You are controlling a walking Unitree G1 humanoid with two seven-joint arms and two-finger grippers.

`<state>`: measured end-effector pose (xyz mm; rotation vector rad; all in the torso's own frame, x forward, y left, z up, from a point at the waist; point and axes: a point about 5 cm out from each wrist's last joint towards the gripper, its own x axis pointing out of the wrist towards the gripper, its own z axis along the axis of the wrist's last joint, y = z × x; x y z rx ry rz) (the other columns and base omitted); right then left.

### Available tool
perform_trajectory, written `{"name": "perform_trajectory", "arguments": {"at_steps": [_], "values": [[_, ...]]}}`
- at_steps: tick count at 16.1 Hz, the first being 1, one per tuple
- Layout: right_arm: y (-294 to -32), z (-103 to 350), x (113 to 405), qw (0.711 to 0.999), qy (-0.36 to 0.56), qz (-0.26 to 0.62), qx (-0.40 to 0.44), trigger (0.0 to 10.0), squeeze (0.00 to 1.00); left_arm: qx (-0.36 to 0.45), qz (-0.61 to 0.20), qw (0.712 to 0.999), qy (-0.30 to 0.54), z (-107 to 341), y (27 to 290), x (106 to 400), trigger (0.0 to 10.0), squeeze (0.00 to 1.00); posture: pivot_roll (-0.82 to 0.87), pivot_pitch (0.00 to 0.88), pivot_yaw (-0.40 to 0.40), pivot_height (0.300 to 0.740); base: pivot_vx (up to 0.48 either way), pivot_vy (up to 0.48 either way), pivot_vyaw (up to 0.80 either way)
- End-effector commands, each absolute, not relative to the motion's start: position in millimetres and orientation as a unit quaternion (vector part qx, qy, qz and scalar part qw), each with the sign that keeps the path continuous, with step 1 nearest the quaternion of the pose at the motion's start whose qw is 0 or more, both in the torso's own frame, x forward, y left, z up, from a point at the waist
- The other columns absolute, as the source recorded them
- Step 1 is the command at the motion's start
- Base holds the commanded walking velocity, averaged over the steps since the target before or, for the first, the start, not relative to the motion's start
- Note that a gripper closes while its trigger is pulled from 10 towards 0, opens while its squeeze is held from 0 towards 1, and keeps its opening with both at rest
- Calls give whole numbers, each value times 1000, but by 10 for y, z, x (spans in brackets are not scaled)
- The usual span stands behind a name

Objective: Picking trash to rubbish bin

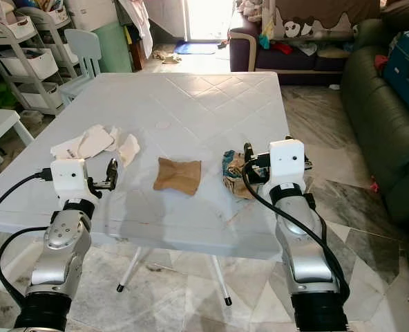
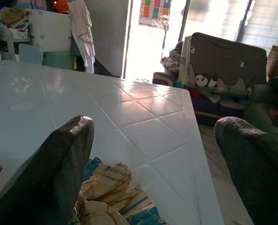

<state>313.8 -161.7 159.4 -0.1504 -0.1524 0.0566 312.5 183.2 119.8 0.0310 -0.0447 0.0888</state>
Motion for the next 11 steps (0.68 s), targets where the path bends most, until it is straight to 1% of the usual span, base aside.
{"name": "perform_trajectory", "arguments": {"at_steps": [1,7,8,9,11], "values": [[-1587,1626,3156,994,-78,33,-76,10000,0,20,42,999,-26,1231,1819,3157,10000,0,-98,0,36,740,0,0,0],[-1587,1626,3156,994,-78,33,-76,10000,0,20,42,999,-26,1231,1819,3157,10000,0,-98,0,36,740,0,0,0],[-1523,1512,3133,994,-55,66,-70,10000,0,18,-15,1000,-3,1107,1670,3091,10000,0,-98,0,37,740,0,0,0],[-1487,1469,3121,993,-47,82,-65,10000,0,14,-42,999,7,1051,1604,3047,10000,0,-97,0,38,740,0,0,0],[-1470,1476,3121,993,-49,85,-66,10000,0,12,-42,999,5,1053,1608,3037,10000,0,-96,0,37,740,0,0,0]]}}
